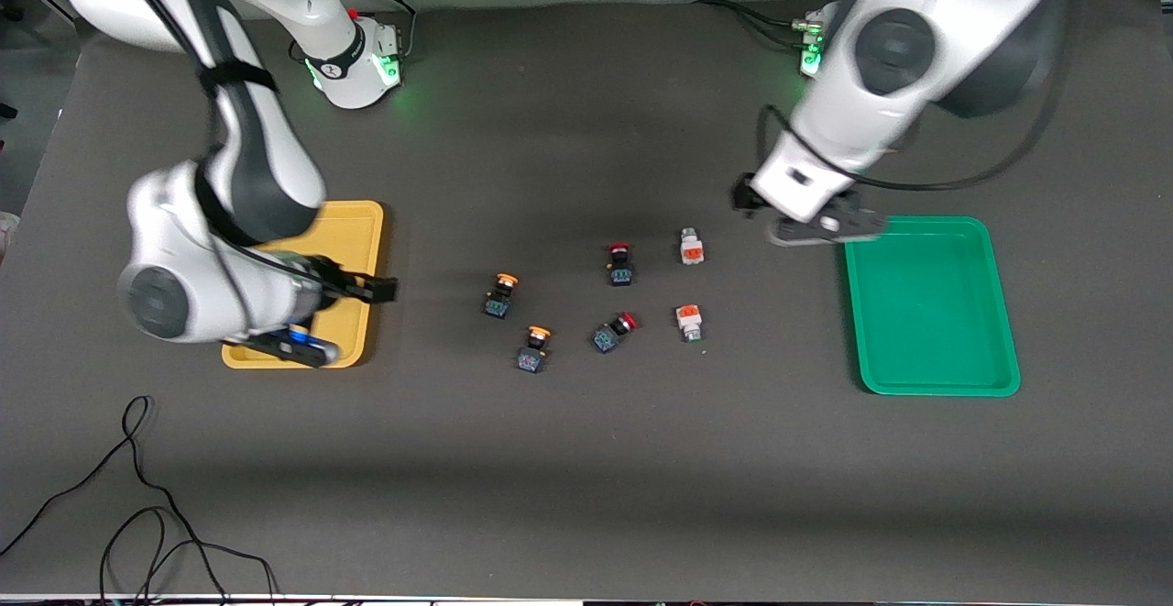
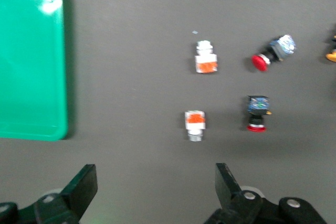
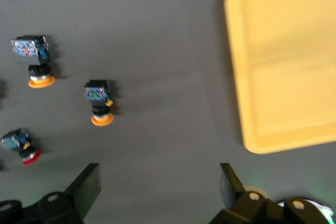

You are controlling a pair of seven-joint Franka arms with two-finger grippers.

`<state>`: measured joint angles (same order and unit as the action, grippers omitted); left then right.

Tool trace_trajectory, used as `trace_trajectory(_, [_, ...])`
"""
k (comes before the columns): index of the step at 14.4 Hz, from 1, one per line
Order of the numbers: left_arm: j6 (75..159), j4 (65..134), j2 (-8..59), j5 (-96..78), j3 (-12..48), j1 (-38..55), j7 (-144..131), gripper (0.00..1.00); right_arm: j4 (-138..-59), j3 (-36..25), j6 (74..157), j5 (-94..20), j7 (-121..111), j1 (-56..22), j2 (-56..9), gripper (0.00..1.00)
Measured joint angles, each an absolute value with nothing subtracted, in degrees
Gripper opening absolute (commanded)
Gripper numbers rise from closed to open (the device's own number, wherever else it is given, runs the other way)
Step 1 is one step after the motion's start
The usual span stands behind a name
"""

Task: Place green and yellow buttons in trays
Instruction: 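Approach yellow buttons with the right gripper while the left gripper approaches green buttons, then grasp a yellow button with the right gripper while the left gripper grasps green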

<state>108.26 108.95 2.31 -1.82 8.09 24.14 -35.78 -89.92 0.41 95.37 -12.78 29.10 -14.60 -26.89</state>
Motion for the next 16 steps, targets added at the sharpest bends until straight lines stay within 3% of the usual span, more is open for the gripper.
trace_trajectory(6, [113.62, 112.34, 4.04, -1.81, 8.0, 29.63, -43.56, 1.0, -89.78, 0.44, 107.09, -13.31, 37.23, -21.5, -36.67, 0.99])
trace_trajectory(12, [132.08, 120.29, 14.52, -0.97, 7.93, 30.28, -45.05, 1.0, -89.64, 0.47, 113.68, -15.53, 39.67, -24.54, -41.76, 0.98])
trace_trajectory(14, [136.59, 121.13, 18.46, -0.34, 7.81, 30.3, -45.07, 1.0, -89.67, 0.47, 115.4, -15.72, 40.06, -26.25, -43.44, 0.89])
trace_trajectory(15, [138.38, 121.15, 20.32, -0.13, 7.76, 30.31, -45.07, 1.0, -89.89, 0.48, 116.11, -15.73, 40.16, -27.11, -44.2, 0.75])
trace_trajectory(16, [139.77, 121.14, 21.85, -0.01, 7.73, 30.31, -45.08, 1.0, -90.41, 0.48, 116.92, -15.74, 40.27, -27.82, -44.8, 0.41])
